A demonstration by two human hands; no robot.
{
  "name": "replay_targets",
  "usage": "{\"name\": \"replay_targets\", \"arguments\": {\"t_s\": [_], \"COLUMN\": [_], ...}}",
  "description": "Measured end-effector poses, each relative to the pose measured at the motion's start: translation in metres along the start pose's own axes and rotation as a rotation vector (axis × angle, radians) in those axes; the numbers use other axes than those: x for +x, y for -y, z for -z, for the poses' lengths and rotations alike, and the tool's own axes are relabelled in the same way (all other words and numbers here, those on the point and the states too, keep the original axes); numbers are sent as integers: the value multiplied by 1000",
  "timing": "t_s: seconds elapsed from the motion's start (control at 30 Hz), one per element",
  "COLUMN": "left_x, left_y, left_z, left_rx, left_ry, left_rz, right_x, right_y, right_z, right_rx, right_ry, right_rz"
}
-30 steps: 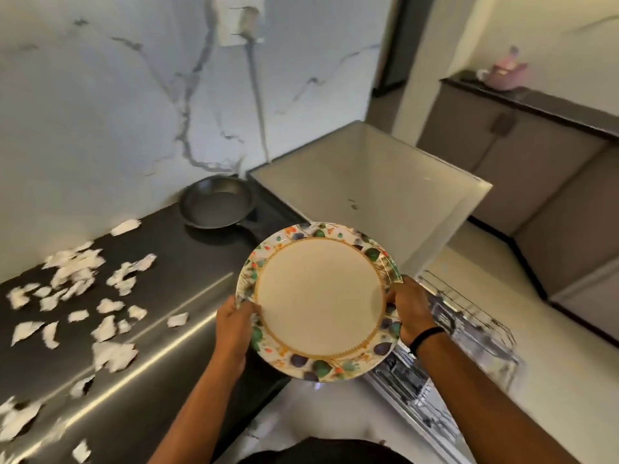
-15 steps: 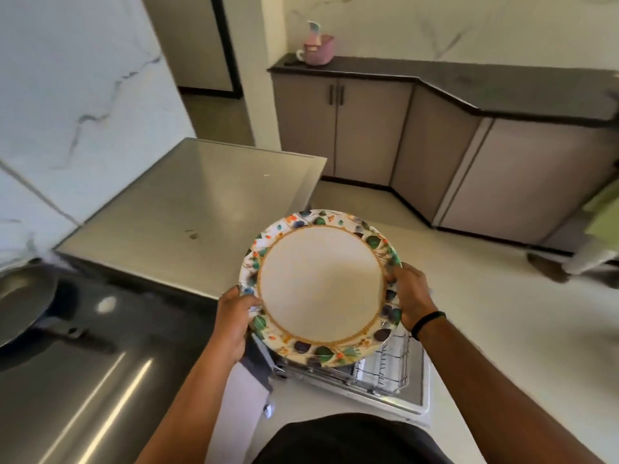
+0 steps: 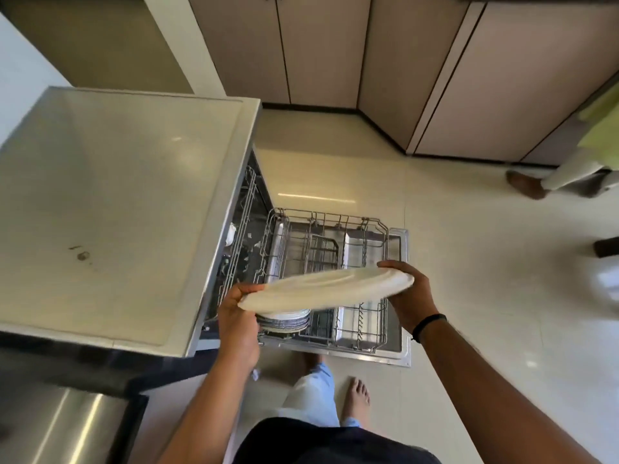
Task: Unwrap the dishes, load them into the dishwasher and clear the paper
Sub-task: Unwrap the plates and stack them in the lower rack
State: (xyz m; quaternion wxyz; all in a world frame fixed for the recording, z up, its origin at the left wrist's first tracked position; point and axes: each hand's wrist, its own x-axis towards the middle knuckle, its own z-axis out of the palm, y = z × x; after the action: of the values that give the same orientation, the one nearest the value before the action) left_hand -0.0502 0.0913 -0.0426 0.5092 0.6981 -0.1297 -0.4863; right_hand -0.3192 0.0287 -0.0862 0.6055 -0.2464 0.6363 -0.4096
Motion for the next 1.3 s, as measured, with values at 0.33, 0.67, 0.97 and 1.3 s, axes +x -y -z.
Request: {"name": "replay_targets", "arguments": {"t_s": [0.33,0.67,0.97,1.3], "left_x": [134,243,294,311], "left_y": [51,119,192,208], "left_z": [-58,-141,-184,-211], "left_rx": [-118,46,-148,-34], "left_ry": [186,249,288,82], "left_rz": [290,303,478,464], "right_x": [89,229,330,367], "right_y": [-41,-89,-147,-158], "right_z": [26,29,40,55], "right_rx": [212,487,107,94], "right_ry": [58,-199,-440,-418], "right_rz": [-241,-548,-526,-568]}}
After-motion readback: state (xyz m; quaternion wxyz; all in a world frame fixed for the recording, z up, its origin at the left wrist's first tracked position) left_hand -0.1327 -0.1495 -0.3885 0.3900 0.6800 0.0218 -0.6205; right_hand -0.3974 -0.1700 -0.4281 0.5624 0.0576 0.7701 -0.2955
